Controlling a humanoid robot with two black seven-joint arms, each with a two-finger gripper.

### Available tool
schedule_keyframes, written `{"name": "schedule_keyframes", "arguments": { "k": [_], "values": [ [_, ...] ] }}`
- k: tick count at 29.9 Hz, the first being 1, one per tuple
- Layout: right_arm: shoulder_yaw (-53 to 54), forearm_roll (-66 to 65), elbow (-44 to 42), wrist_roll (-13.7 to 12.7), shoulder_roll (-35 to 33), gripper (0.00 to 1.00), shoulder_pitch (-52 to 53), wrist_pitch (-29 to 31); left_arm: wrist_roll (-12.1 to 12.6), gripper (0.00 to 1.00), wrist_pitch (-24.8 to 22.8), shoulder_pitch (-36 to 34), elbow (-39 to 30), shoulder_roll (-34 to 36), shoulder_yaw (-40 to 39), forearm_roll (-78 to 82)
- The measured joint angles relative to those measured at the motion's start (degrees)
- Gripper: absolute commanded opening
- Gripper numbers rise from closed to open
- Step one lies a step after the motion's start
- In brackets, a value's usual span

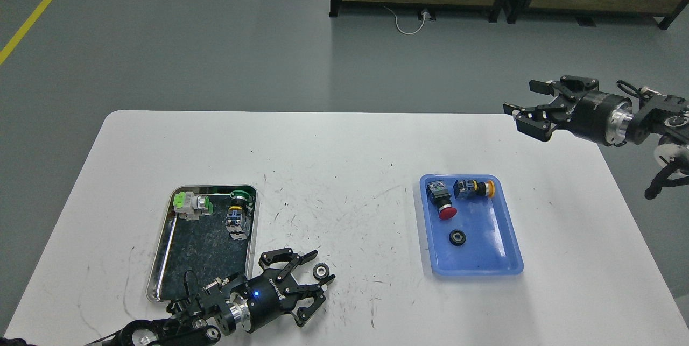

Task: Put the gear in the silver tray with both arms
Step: 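Grasp the black gear on the table with the left gripper, then move the gear into the silver tray and release it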

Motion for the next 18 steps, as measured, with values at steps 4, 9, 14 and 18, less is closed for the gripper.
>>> {"name": "schedule_keyframes", "arguments": {
  "k": [4, 9, 14, 18],
  "values": [
    [0.0, -0.03, -0.09, 0.0, 0.01, 0.75, 0.0, 0.0, 0.0, 0.39, 0.01, -0.19, -0.19, -0.04, 0.44, 0.24],
    [0.0, -0.1, -0.3, 0.0, 0.09, 0.75, 0.0, 0.0, 0.0, 0.34, 0.02, -0.32, -0.21, -0.05, 0.79, 0.42],
    [0.0, -0.1, -0.45, 0.0, 0.15, 0.75, 0.0, -0.03, 0.0, 0.33, 0.21, -0.64, -0.32, -0.14, 0.81, 0.44],
    [0.17, -0.1, -0.46, 0.0, 0.17, 0.75, 0.0, -0.09, 0.0, 0.33, 0.32, -1.4, -0.9, 0.28, 0.38, 0.34]
  ]
}}
